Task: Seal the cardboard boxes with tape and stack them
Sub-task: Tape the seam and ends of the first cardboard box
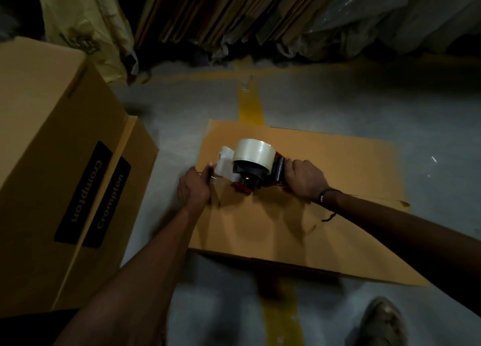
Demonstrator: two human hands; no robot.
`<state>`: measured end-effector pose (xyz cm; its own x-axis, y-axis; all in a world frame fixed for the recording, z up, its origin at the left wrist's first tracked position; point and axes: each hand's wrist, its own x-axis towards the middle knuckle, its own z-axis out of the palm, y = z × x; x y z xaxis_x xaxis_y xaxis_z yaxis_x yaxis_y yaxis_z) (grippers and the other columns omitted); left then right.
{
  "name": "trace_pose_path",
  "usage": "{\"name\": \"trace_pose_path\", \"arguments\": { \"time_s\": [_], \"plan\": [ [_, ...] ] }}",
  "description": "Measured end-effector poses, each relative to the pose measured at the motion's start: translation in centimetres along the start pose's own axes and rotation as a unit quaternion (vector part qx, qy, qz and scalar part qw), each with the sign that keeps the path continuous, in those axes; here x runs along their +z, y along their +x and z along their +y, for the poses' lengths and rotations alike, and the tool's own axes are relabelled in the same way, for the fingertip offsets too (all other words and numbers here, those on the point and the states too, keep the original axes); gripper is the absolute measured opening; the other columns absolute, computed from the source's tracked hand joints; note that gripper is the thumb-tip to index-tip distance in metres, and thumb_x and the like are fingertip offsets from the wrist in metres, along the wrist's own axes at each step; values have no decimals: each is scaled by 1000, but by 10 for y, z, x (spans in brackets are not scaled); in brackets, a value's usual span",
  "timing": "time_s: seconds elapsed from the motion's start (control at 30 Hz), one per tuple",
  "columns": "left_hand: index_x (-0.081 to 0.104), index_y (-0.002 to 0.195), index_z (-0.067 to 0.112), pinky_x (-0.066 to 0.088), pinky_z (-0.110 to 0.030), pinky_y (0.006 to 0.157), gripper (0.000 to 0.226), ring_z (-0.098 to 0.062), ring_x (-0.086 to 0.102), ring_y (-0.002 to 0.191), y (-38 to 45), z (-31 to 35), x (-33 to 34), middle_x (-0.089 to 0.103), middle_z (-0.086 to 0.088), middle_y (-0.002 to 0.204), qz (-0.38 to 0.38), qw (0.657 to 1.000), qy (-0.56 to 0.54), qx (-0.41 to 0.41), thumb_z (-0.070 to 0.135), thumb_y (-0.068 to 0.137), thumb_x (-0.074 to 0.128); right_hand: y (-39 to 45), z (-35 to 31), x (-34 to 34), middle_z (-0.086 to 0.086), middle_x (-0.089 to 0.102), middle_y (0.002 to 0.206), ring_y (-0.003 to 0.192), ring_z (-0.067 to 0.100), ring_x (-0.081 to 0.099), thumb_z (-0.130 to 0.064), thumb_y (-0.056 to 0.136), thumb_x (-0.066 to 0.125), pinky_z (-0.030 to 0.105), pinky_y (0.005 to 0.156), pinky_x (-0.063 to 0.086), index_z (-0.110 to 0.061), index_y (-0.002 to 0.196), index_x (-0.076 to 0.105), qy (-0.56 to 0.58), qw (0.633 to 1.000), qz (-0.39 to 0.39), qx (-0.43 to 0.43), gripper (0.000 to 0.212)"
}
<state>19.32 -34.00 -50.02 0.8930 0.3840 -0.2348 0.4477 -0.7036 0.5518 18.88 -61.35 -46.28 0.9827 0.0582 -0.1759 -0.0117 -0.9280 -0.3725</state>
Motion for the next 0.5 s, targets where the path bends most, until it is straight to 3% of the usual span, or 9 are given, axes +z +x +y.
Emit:
{"name": "trace_pose_path", "arguments": {
  "time_s": [0.2, 0.3, 0.37, 0.43, 0.5],
  "plan": [
    [64, 109, 7, 49, -43, 83, 69, -40, 64, 109, 4, -9, 3, 68, -22, 118, 24, 1000, -7, 15, 72, 97, 43, -10, 29, -4, 1, 49, 75, 66, 18, 46, -38, 111, 22, 33, 58, 32, -13, 92, 51, -8, 1000, -5, 2, 43],
    [64, 113, 7, 48, -44, 85, 71, -41, 64, 110, 6, -10, 5, 67, -22, 119, 32, 999, 2, 10, 73, 97, 42, -24, 62, -19, 7, 52, 79, 73, 25, 49, -39, 111, 20, 36, 65, 37, -10, 90, 53, -14, 999, 7, 36, 49],
    [60, 123, 7, 47, -44, 85, 71, -41, 63, 112, 7, -8, 6, 66, -22, 122, 31, 999, 6, 9, 71, 98, 43, -34, 89, -32, 10, 50, 83, 78, 29, 48, -38, 110, 18, 37, 68, 37, -5, 101, 55, -18, 997, -5, 75, 51],
    [49, 140, 8, 47, -47, 91, 72, -42, 61, 118, 5, -6, 7, 63, -23, 130, 29, 1000, 2, 8, 67, 99, 46, -44, 115, -45, 16, 51, 86, 78, 29, 43, -50, 102, 4, 38, 67, 33, 0, 114, 55, -17, 994, -9, 104, 73],
    [34, 153, 9, 45, -51, 100, 74, -43, 54, 130, 2, -3, 8, 54, -24, 144, 43, 999, -7, 23, 60, 101, 48, -52, 142, -55, 22, 57, 93, 77, 26, 37, -70, 84, -20, 37, 65, 28, 2, 123, 54, -46, 995, -28, 82, 111]
  ]
}}
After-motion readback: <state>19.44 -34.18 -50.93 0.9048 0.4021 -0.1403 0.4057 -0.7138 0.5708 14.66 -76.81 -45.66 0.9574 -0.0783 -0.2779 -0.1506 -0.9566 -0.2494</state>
